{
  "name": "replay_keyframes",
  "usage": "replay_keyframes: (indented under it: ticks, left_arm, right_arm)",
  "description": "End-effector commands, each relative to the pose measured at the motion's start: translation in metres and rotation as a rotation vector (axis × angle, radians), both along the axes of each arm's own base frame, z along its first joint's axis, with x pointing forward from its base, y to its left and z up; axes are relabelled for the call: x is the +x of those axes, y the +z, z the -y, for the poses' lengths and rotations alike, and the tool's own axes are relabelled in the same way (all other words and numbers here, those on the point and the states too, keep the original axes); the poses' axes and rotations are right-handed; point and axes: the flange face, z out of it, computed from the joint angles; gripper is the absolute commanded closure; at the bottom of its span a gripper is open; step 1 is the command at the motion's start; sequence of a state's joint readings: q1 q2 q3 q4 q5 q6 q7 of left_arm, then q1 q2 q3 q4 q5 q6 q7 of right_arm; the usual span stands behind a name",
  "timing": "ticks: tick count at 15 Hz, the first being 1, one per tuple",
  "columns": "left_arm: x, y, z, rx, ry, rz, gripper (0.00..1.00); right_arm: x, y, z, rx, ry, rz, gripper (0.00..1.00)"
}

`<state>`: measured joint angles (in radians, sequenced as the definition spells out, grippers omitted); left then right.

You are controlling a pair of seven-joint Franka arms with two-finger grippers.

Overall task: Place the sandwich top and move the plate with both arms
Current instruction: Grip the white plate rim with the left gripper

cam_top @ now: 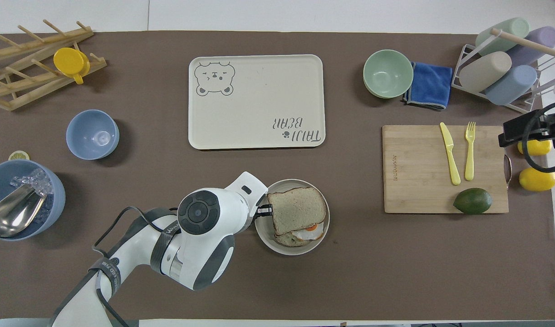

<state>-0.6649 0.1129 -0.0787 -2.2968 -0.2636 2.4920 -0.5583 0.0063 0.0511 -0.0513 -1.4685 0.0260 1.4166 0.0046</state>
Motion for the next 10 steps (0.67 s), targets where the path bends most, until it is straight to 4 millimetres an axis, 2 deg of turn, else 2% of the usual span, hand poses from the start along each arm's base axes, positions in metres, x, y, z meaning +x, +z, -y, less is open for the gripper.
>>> replay_keyframes:
  ticks: [1,7,10]
  left_arm:
    - [-0.003,-0.001,-0.001,-0.012,-0.002,0.007,1.00]
    - [0.004,0.004,-0.003,-0.016,0.002,0.009,1.00]
    - [0.013,0.018,-0.005,-0.035,-0.004,0.028,1.00]
  right_arm:
    - [-0.002,0.004,0.002,-0.013,-0.010,0.019,0.00]
    - [-0.002,0.004,0.001,-0.013,-0.011,0.019,0.00]
    - [-0.001,0.004,0.001,-0.013,-0.011,0.021,0.00]
